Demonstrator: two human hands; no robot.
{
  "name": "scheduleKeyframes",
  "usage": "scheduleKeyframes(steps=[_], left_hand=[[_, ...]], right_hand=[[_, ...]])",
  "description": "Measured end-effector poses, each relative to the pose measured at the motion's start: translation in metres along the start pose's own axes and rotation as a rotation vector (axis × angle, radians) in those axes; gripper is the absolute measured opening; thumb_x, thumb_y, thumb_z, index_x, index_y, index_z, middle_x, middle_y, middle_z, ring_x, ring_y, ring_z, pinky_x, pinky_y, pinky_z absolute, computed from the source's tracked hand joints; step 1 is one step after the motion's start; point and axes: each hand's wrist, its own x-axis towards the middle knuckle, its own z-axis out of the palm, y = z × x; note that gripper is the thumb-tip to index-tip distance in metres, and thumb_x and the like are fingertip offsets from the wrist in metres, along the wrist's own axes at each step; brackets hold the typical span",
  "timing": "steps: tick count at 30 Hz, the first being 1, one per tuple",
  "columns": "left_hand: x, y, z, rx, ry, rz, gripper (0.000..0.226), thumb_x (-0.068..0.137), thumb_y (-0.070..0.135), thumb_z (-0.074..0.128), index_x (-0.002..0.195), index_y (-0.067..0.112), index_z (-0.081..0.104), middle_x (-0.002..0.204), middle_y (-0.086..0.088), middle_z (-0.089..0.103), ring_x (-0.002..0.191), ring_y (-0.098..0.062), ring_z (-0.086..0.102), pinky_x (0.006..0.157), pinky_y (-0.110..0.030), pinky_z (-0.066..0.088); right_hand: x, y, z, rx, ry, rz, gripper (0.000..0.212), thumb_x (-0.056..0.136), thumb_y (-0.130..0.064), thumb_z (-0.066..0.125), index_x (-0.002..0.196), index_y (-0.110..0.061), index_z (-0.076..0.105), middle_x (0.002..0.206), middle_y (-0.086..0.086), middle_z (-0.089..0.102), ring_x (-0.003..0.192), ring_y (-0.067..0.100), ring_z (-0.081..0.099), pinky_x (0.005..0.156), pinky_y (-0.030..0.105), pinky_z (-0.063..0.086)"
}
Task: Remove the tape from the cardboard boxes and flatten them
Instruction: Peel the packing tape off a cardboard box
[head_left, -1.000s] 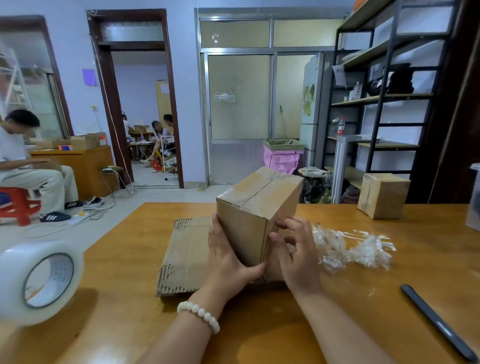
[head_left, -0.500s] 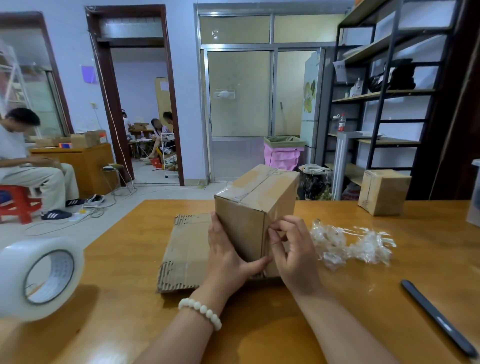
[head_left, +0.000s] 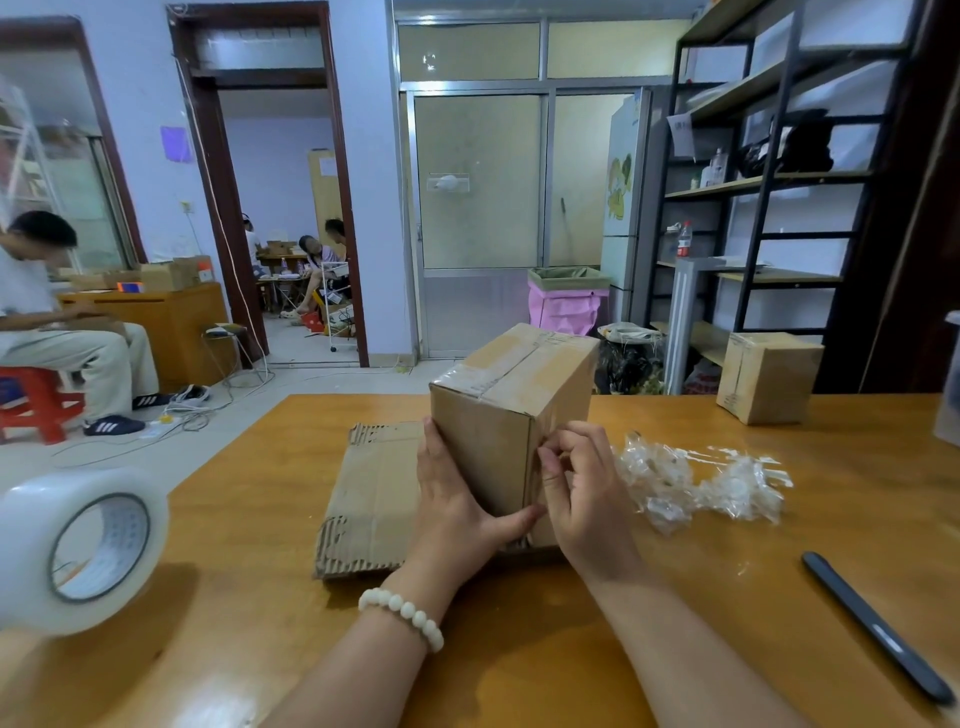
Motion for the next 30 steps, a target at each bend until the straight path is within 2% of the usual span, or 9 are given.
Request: scheduleKeyframes(steps=[5, 8, 11, 17, 25, 30], left_hand=[[0.0008, 0.0003, -0.0001, -0.032, 0.008, -0.036, 0.139, 0.058, 0.053, 0.085, 0.139, 0.035, -0.026, 0.158, -0.003, -0.001, 0.146, -0.021, 0.008, 0.119, -0.044, 0.023], [0.0001, 0.0014, 0.0003, -0.026, 0.015, -0.024, 0.136, 0.058, 0.051, 0.086, 0.139, 0.037, -0.023, 0.158, -0.006, 0.0, 0.147, -0.021, 0.006, 0.12, -0.043, 0.021], [-0.0009, 0.0019, 0.0006, -0.026, 0.024, -0.012, 0.133, 0.059, 0.05, 0.086, 0.137, 0.04, -0.021, 0.158, -0.007, 0.0, 0.146, -0.018, 0.006, 0.119, -0.038, 0.019], [-0.0003, 0.0021, 0.001, -0.02, 0.021, -0.007, 0.133, 0.059, 0.049, 0.087, 0.138, 0.038, -0.02, 0.157, -0.009, 0.001, 0.146, -0.02, 0.007, 0.119, -0.04, 0.02], [-0.0011, 0.0002, 0.001, 0.033, 0.002, 0.044, 0.139, 0.061, 0.055, 0.083, 0.135, 0.038, -0.033, 0.157, 0.0, -0.006, 0.146, -0.021, 0.004, 0.12, -0.044, 0.02], [-0.0012, 0.0023, 0.0017, -0.015, 0.029, 0.007, 0.135, 0.059, 0.05, 0.087, 0.137, 0.04, -0.023, 0.157, -0.007, -0.002, 0.146, -0.02, 0.004, 0.12, -0.043, 0.018]], right_hand=[[-0.0005, 0.0021, -0.0024, 0.064, -0.023, 0.011, 0.027, 0.095, -0.025, 0.05, 0.101, -0.002, 0.062, 0.106, 0.001, 0.055, 0.09, 0.007, 0.057, 0.081, 0.015, 0.05], [-0.0003, 0.004, -0.0029, -0.027, 0.047, -0.057, 0.019, 0.09, -0.015, 0.056, 0.093, 0.0, 0.067, 0.098, 0.008, 0.062, 0.089, 0.015, 0.062, 0.081, 0.022, 0.053], [-0.0001, 0.0027, -0.0027, -0.046, 0.065, -0.076, 0.02, 0.09, -0.015, 0.057, 0.088, 0.001, 0.069, 0.093, 0.01, 0.064, 0.088, 0.019, 0.064, 0.079, 0.029, 0.055], [0.0008, -0.0024, -0.0029, -0.02, 0.066, -0.054, 0.024, 0.092, -0.019, 0.055, 0.084, 0.0, 0.067, 0.092, 0.008, 0.063, 0.088, 0.012, 0.06, 0.081, 0.017, 0.051], [0.0011, -0.0025, -0.0002, -0.04, 0.107, -0.041, 0.018, 0.088, -0.014, 0.054, 0.086, 0.001, 0.064, 0.089, 0.01, 0.061, 0.087, 0.013, 0.056, 0.076, 0.026, 0.053], [0.0005, -0.0024, -0.001, -0.031, 0.089, -0.028, 0.02, 0.088, -0.015, 0.055, 0.091, 0.001, 0.066, 0.094, 0.009, 0.063, 0.091, 0.012, 0.059, 0.081, 0.025, 0.054]])
